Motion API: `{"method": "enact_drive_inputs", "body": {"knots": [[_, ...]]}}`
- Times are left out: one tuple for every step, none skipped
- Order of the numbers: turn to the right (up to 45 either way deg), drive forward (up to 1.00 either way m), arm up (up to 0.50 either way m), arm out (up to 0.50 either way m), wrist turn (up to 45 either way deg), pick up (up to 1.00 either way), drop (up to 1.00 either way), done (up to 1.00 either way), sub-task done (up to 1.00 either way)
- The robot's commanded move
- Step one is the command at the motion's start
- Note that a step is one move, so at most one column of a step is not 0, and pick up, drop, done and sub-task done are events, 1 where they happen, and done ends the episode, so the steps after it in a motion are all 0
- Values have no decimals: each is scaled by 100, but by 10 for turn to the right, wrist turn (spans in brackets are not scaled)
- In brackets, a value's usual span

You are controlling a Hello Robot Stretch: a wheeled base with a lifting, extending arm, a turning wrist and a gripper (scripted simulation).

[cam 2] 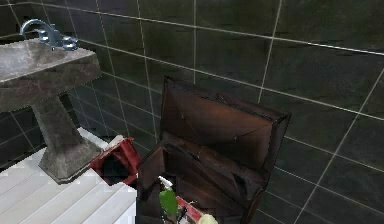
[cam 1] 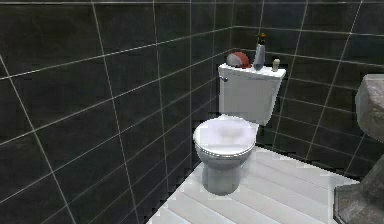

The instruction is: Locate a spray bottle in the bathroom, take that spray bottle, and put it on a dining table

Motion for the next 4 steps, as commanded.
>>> {"method": "enact_drive_inputs", "body": {"knots": [[0,0,50,0,0,0,0,0,0],[0,0,14,0,0,0,0,0,0],[0,0,0,0,-450,0,0,0,0],[0,0,0,0,-450,0,0,0,0]]}}
